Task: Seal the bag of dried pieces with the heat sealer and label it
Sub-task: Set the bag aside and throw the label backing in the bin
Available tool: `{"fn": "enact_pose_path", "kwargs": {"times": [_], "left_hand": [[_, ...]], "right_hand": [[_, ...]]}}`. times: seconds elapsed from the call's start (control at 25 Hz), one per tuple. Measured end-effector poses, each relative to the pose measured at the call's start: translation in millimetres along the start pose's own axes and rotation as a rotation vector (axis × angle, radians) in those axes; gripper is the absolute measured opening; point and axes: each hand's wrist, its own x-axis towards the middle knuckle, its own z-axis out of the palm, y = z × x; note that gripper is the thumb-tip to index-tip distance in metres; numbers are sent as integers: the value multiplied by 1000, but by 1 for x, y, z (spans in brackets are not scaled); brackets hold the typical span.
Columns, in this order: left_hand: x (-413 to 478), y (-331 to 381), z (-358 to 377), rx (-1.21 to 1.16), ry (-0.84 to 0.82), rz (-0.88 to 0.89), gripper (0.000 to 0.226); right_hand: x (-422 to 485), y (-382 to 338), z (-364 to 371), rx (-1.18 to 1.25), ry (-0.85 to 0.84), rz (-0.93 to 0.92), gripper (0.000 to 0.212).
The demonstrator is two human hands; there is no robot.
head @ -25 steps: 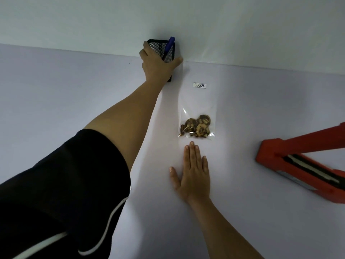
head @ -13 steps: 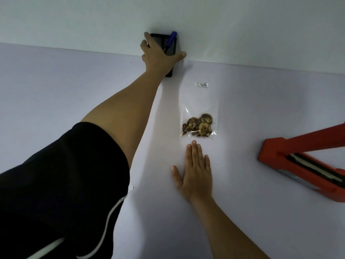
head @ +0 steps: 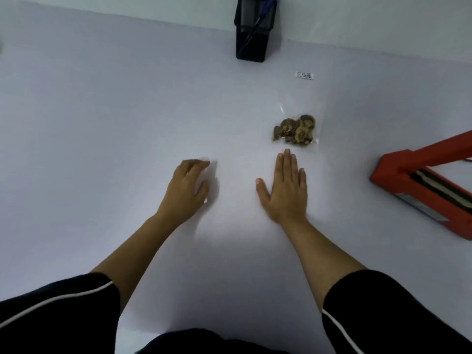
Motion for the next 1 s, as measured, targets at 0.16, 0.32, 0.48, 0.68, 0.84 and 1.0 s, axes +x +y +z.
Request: {"fn": "enact_pose_path", "kwargs": {"times": [0.16, 0.32, 0.48, 0.68, 0.84, 1.0], "left_hand": [[-41, -36, 1, 157, -75, 147, 38], [-40, -35, 7, 149, -17, 144, 18], [-38, -31, 7, 16, 20, -19, 14], [-37, -26, 8, -89, 31, -213, 24], [-48, -17, 3, -191, 35, -350, 34], [-82, -14, -7, -368, 72, -527, 41]], "right_hand": [[1, -1, 2, -24, -7, -1, 77], [1, -2, 5, -42, -4, -4, 79], [2, -2, 7, -39, -3, -10, 81], [2, -7, 3, -59, -40, -12, 77], [-16, -23, -4, 14, -41, -118, 73], [-47, -48, -4, 76, -98, -217, 71]]}}
